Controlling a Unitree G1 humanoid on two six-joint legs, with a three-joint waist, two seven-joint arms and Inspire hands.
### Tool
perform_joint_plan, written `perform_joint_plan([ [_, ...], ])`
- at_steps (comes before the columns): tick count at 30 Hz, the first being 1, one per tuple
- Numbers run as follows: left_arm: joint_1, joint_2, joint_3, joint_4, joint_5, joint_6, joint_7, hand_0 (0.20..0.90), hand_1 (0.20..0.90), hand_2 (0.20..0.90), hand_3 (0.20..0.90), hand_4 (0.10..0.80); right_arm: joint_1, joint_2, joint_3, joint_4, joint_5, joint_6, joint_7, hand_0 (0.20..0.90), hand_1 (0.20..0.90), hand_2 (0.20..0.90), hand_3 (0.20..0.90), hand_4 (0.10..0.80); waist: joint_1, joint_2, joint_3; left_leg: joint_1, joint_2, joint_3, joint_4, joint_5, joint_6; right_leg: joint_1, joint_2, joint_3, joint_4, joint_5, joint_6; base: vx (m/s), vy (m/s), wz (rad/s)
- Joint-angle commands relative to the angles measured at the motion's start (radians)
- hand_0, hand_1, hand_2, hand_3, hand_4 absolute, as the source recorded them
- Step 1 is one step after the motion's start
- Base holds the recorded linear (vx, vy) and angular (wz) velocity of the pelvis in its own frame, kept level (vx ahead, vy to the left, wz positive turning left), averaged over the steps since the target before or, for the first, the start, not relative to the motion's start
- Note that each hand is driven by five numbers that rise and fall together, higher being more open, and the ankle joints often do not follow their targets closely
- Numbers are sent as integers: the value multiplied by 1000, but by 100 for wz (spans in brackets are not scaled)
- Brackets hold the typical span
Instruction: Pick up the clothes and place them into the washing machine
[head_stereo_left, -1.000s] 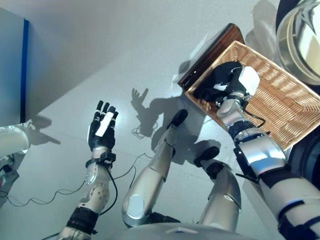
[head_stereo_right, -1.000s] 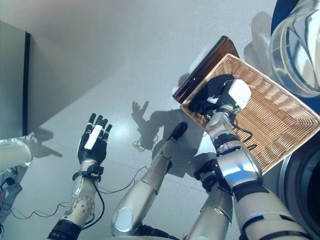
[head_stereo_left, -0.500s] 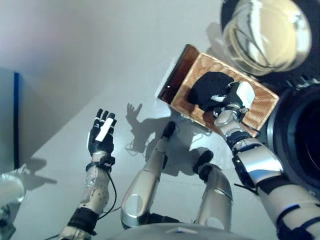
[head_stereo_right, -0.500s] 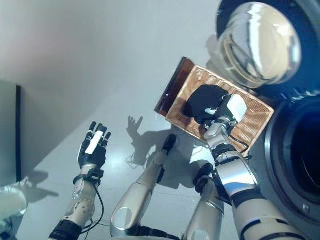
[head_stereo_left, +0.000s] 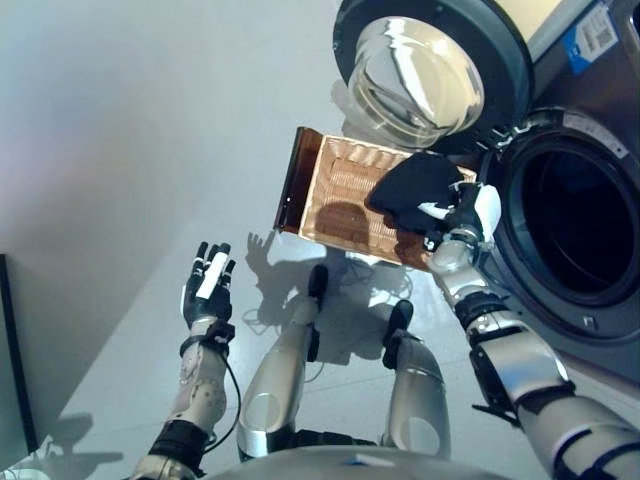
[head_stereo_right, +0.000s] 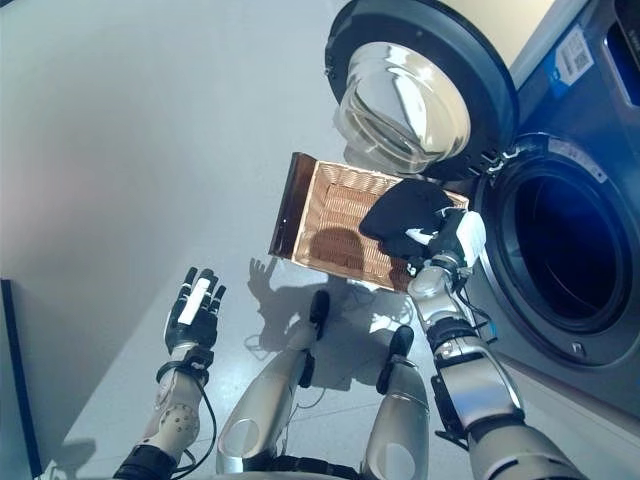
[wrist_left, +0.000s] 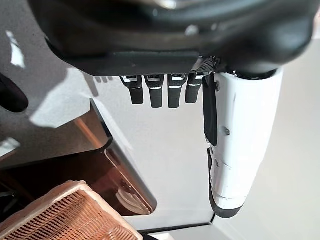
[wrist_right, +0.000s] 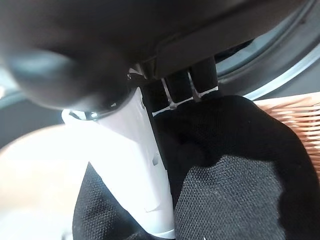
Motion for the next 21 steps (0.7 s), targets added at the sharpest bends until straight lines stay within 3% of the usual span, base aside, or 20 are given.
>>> perform_joint_plan([
  [1,28,7,37,-16,18,-57,-13,900,900,900,900,800,-14,-57,-10,-111,-38,-98,-50,200,200,200,200,300,-3,-3,-102,39,-22,11,-12,-81,-28,40,-23,-17,-112,60,26,79,8,-24],
  [11,31,-31,48,59,46,-48,1,900,900,900,900,800,127,21,-148,-202,136,-174,-76,200,200,200,200,300,-59,25,-162,105,-26,85,-40,-113,-21,75,-22,62,-188,86,45,94,23,-22],
  [21,40,-36,13,34,53,-51,-5,900,900,900,900,800,104,10,-252,-203,259,-238,-134,200,200,200,200,300,-74,70,-145,81,-37,114,-19,-128,-21,47,-23,96,-204,94,47,4,-2,-16],
])
